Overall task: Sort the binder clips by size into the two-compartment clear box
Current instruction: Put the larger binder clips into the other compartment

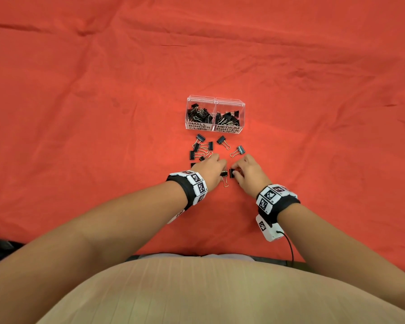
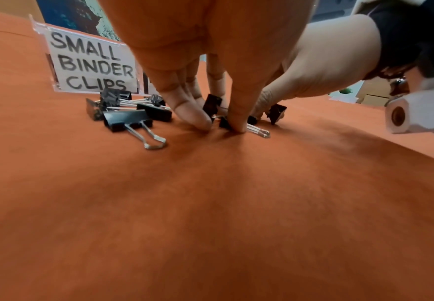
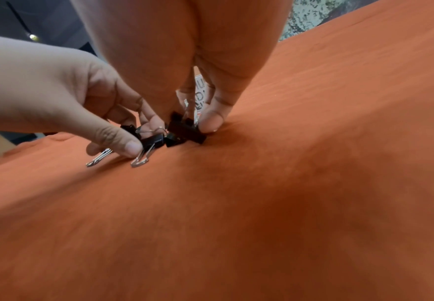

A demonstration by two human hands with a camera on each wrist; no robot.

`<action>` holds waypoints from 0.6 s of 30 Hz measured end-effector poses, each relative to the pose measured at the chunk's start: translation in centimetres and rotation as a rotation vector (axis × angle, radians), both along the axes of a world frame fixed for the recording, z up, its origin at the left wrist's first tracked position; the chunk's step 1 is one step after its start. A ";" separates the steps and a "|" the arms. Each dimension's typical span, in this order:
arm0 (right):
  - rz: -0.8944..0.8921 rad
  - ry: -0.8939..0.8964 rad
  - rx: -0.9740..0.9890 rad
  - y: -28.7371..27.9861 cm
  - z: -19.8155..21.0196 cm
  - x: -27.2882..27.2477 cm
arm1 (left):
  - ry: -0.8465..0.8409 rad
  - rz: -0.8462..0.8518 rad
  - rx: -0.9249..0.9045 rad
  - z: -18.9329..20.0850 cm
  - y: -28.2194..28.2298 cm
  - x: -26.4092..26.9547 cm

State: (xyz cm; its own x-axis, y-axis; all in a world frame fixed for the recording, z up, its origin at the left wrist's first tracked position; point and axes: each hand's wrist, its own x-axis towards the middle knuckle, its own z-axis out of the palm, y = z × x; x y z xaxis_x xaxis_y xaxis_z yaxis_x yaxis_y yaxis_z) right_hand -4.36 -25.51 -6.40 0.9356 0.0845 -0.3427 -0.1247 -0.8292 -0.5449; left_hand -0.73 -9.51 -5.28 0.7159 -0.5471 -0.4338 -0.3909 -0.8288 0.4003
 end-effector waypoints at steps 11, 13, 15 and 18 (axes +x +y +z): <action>-0.015 -0.043 -0.032 0.7 -0.3 -0.2 | 0.037 0.069 -0.113 -0.1 0.6 0.9; -0.025 -0.047 -0.017 0.7 -0.2 -0.2 | 0.024 0.129 -0.182 1.1 0.2 2.4; -0.035 -0.035 -0.004 0.8 -0.2 -0.2 | -0.025 0.197 -0.242 2.8 -0.5 4.6; -0.097 0.018 0.027 0.8 0.0 0.1 | -0.068 0.309 -0.302 5.0 -1.5 8.1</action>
